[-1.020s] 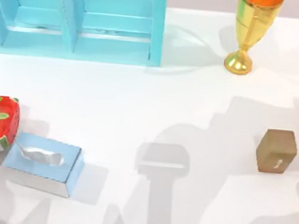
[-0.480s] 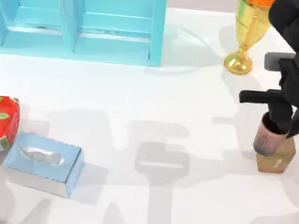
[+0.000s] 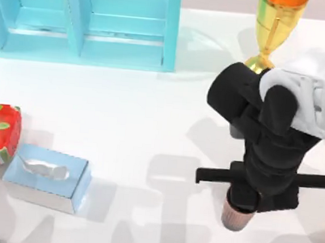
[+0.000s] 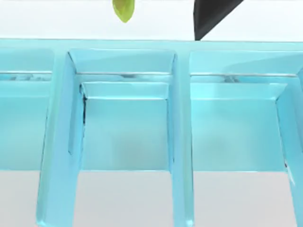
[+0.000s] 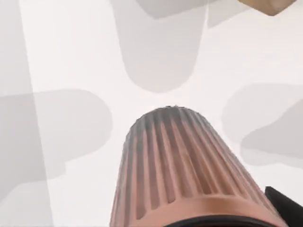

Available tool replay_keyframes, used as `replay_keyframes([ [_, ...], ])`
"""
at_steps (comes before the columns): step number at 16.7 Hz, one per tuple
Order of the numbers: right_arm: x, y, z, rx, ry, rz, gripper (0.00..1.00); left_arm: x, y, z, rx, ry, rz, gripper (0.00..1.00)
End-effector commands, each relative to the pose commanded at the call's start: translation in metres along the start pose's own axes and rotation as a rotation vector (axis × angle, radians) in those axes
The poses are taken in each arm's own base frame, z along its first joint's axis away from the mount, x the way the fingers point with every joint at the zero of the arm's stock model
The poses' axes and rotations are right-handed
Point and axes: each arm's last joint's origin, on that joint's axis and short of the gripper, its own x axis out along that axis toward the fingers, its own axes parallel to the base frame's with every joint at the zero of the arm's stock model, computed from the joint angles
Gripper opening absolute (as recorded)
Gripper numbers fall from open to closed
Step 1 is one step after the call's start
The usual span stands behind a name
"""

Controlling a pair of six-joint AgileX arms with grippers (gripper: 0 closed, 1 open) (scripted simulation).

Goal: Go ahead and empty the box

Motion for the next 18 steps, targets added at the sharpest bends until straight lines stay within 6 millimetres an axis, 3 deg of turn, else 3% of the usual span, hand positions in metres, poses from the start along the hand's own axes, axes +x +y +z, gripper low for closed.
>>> replay_keyframes([
  [5, 0.003, 0.0, 0.0, 0.004, 0.006, -0.002, 0.0, 0.0, 0.0, 0.0, 0.0, 0.0, 0.0, 1.0],
  [14, 0.043, 0.006, -0.001, 0.0, -0.004, 0.003, 0.0, 0.0, 0.0, 0.0, 0.0, 0.0, 0.0, 1.0],
  [18, 0.045, 0.006, -0.001, 0.0, -0.002, 0.001, 0.0, 0.0, 0.0, 0.0, 0.0, 0.0, 0.0, 1.0],
])
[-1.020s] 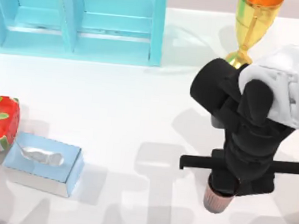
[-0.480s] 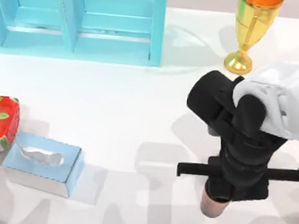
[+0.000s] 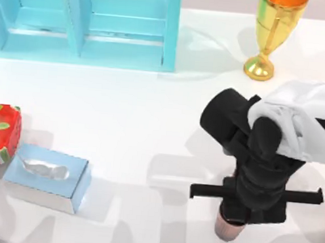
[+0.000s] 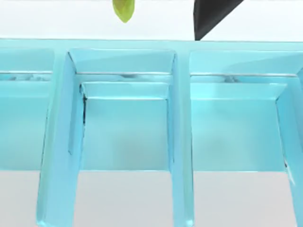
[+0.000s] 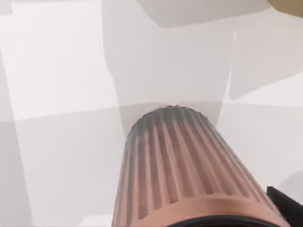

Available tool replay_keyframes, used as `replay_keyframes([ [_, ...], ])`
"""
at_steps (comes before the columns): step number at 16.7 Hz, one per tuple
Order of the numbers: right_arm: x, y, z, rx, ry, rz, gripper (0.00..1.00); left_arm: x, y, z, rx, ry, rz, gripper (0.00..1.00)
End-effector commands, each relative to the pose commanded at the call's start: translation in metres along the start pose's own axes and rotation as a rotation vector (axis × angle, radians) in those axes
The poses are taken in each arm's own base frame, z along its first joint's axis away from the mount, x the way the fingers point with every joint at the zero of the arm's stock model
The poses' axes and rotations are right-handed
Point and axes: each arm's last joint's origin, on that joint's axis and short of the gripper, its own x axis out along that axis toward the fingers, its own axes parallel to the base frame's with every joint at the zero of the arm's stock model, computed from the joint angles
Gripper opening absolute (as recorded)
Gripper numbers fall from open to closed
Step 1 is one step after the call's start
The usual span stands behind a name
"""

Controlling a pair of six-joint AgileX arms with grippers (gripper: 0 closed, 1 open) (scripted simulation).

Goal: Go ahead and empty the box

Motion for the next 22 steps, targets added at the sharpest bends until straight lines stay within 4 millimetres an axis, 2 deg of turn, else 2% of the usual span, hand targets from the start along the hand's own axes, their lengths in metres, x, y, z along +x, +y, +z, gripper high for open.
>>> replay_keyframes([
  [13, 0.0, 0.0, 0.0, 0.0, 0.0, 0.0, 0.98, 0.0, 0.0, 0.0, 0.0, 0.0, 0.0, 1.0],
  [22, -0.0002, -0.0004, 0.0003, 0.001, 0.0, 0.0, 1.0, 0.0, 0.0, 0.0, 0.0, 0.0, 0.0, 1.0],
])
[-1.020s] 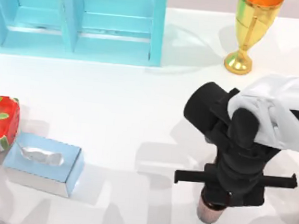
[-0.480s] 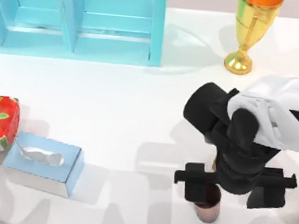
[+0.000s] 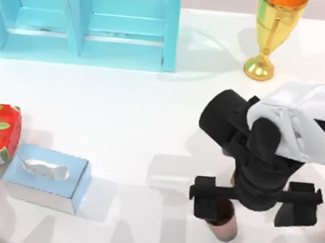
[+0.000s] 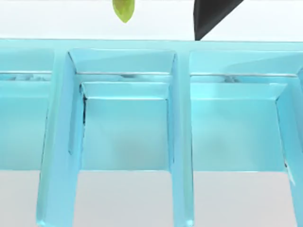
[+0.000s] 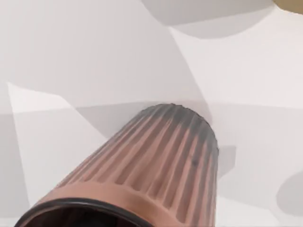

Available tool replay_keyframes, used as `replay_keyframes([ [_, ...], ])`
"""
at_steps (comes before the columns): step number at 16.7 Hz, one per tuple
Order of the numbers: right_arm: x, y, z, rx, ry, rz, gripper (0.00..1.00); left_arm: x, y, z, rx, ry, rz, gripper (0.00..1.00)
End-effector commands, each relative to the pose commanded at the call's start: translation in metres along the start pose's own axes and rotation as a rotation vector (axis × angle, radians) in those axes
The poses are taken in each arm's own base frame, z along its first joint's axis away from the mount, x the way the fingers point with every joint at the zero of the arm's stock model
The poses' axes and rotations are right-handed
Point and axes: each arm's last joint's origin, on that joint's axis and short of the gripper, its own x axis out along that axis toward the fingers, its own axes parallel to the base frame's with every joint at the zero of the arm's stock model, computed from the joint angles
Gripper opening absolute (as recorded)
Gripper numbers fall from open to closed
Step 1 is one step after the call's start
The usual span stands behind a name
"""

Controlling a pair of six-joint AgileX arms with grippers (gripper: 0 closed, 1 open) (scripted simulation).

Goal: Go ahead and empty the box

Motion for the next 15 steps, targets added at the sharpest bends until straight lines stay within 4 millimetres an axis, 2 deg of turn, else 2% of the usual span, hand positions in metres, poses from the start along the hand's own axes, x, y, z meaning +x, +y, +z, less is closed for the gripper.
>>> replay_keyframes([
  [3, -0.01, 0.002, 0.002, 0.0, -0.003, 0.002, 1.0, 0.0, 0.0, 0.0, 0.0, 0.0, 0.0, 1.0],
  [13, -0.094, -0.005, 0.001, 0.0, 0.006, -0.006, 1.0, 0.0, 0.0, 0.0, 0.0, 0.0, 0.0, 1.0],
  [15, -0.1, -0.006, 0.0, 0.0, 0.0, 0.0, 1.0, 0.0, 0.0, 0.0, 0.0, 0.0, 0.0, 1.0],
])
